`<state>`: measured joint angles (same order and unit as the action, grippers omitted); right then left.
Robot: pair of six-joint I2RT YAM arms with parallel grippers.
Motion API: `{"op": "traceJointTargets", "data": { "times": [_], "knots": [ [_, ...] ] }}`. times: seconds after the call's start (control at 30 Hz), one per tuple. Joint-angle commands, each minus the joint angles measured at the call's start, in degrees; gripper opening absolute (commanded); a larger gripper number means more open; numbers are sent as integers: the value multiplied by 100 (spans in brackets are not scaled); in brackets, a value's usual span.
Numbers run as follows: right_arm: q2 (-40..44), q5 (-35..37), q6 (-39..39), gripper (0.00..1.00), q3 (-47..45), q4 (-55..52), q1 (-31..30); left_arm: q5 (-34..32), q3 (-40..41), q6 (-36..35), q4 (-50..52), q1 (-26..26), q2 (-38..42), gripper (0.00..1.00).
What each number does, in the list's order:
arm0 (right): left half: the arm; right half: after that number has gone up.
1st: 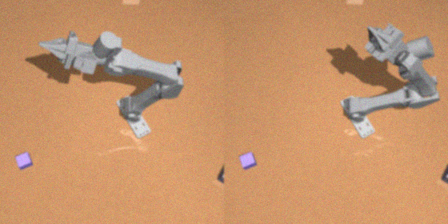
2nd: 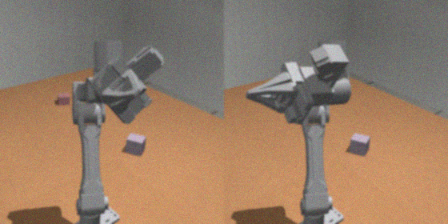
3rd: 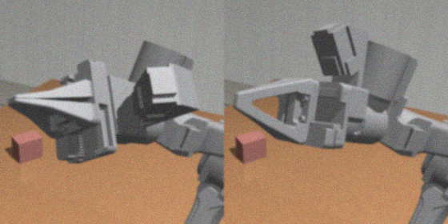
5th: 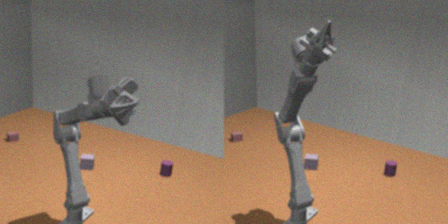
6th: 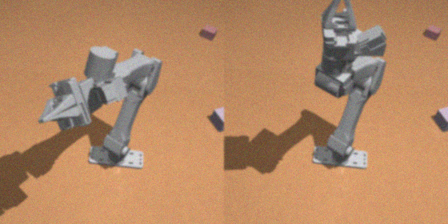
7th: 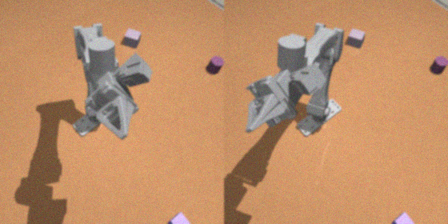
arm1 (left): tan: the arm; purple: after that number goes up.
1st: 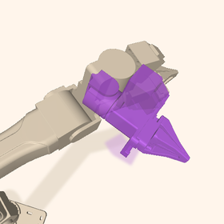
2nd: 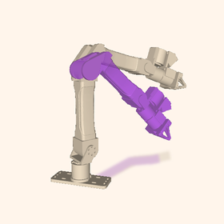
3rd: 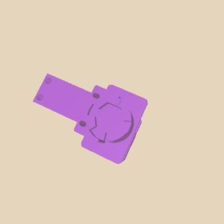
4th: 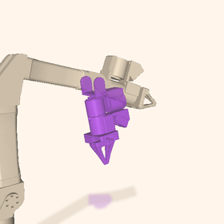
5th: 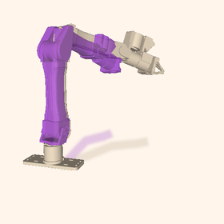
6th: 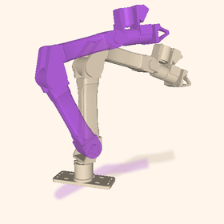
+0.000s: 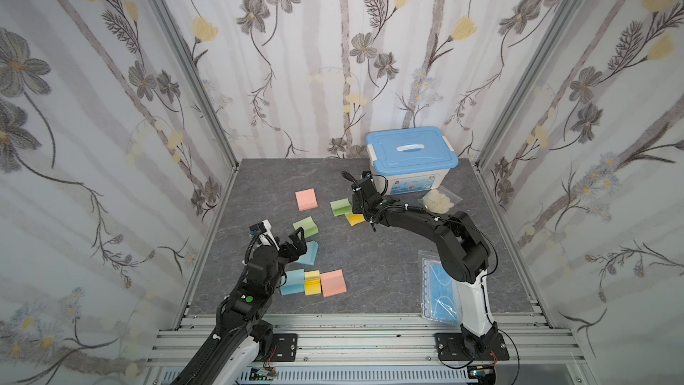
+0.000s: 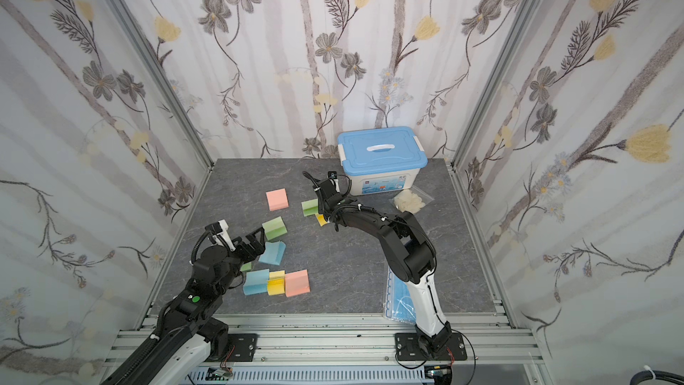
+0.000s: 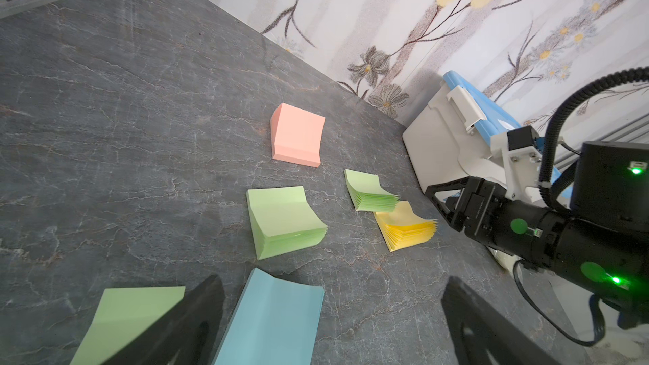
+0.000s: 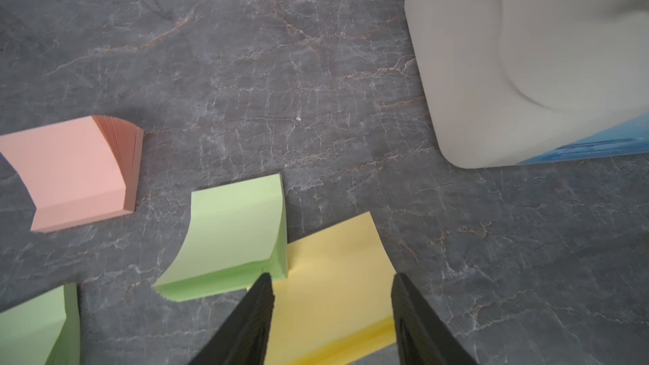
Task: Tear off pages from different memo pads
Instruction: Move the memo pad to the center of the board.
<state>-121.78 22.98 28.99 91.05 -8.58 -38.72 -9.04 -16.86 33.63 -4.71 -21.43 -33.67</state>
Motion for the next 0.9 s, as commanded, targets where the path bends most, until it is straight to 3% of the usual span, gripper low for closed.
{"op": "traceJointTargets", "data": {
  "times": [0.0,0.27,0.37,0.63,0.87],
  "knots": [
    [-374,287,500,53,449,-577,22,-45,13,135,-39,-3,27,100],
    [-853,336,684,50,764,-754,45,-37,16,234,32,2,154,100],
    [-910,89,739,48,818,-896,87,-128,18,279,120,-1,177,100],
    [-1066,-764,661,55,818,-1574,238,-291,14,417,287,-1,288,100],
    [-911,-1184,300,50,426,-1804,162,-342,34,443,358,-2,413,100]
  ]
}}
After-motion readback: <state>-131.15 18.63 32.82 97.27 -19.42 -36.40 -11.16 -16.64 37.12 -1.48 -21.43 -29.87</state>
